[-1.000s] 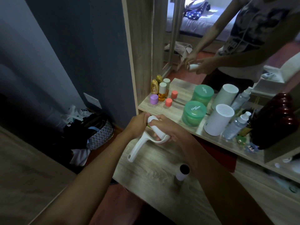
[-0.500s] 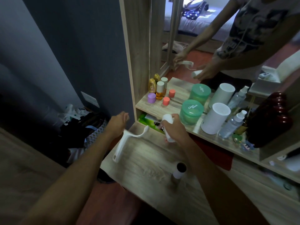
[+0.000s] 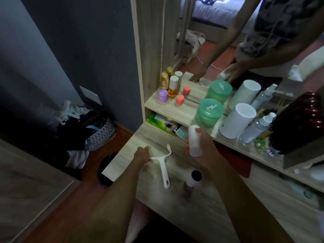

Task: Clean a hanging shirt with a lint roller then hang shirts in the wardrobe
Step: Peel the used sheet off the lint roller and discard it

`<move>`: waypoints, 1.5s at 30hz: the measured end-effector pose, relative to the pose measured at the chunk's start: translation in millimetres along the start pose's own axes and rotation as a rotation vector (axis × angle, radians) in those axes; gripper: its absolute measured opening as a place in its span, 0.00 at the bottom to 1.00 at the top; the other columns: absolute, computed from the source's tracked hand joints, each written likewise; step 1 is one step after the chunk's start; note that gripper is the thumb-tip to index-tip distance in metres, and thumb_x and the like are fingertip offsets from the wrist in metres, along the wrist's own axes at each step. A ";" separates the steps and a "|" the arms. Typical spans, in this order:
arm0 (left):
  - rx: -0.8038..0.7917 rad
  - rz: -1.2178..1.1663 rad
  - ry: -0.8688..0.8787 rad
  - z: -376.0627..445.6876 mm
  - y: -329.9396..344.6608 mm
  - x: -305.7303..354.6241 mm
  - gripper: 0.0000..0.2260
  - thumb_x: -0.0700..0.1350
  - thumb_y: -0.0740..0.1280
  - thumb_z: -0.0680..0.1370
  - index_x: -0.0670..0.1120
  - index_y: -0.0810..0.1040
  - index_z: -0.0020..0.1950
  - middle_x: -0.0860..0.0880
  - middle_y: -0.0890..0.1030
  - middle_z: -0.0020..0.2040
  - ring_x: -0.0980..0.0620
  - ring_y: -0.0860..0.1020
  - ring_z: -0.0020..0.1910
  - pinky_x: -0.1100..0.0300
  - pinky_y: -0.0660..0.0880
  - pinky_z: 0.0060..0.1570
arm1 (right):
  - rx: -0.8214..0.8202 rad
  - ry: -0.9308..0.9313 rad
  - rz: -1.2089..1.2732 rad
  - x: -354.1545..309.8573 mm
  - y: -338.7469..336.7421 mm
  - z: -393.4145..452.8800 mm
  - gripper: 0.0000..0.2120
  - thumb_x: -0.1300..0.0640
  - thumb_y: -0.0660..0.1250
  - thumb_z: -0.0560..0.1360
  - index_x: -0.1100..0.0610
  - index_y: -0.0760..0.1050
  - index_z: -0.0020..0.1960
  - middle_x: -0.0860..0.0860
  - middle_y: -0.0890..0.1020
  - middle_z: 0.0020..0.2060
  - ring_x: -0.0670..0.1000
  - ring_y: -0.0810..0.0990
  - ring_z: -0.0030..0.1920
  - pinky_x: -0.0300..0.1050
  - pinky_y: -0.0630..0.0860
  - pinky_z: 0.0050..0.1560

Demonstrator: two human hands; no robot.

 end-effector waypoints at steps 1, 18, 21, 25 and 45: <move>0.003 -0.007 -0.005 1.6 5.2 -1.7 0.18 0.49 0.59 0.81 0.36 0.73 0.62 0.35 0.78 0.55 0.38 0.82 0.46 0.45 0.82 0.43 | 0.020 0.013 -0.007 3.1 -4.9 1.6 0.18 0.50 0.59 0.78 0.60 0.66 0.62 0.57 0.73 0.35 0.51 0.75 0.21 0.37 0.73 0.21; -0.309 -0.851 0.034 -101.1 22.1 60.7 0.20 0.52 0.51 0.84 0.41 0.77 0.49 0.40 0.82 0.47 0.46 0.80 0.46 0.49 0.77 0.53 | 0.188 -0.523 -0.354 9.1 61.3 -18.1 0.28 0.53 0.73 0.72 0.54 0.63 0.65 0.55 0.74 0.61 0.54 0.78 0.54 0.50 0.79 0.51; -0.452 -1.128 -0.066 -98.8 16.1 60.8 0.24 0.56 0.49 0.83 0.38 0.74 0.58 0.36 0.79 0.56 0.42 0.79 0.53 0.46 0.78 0.50 | 0.063 -0.748 -0.578 14.4 84.1 -31.1 0.27 0.56 0.75 0.69 0.51 0.62 0.60 0.52 0.75 0.59 0.52 0.79 0.54 0.42 0.78 0.49; -0.450 -1.203 -0.098 -91.9 0.1 49.4 0.21 0.54 0.52 0.83 0.37 0.73 0.56 0.37 0.84 0.47 0.44 0.83 0.47 0.52 0.82 0.42 | -0.016 -0.836 -0.708 21.8 101.5 -41.6 0.30 0.57 0.76 0.67 0.54 0.64 0.63 0.52 0.76 0.61 0.51 0.80 0.54 0.45 0.81 0.50; -0.310 -1.203 -0.135 -81.7 -13.6 26.4 0.08 0.32 0.56 0.79 0.33 0.71 0.55 0.35 0.74 0.55 0.40 0.77 0.53 0.54 0.82 0.41 | -0.140 -0.555 -0.301 23.6 88.6 -28.6 0.26 0.61 0.70 0.74 0.52 0.67 0.70 0.52 0.71 0.65 0.48 0.76 0.58 0.49 0.83 0.46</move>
Point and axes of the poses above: each hand's wrist, its own z-axis towards the middle knuckle, its own y-axis out of the palm, x = y × z, the point moved 5 cm from there along z, towards the middle knuckle
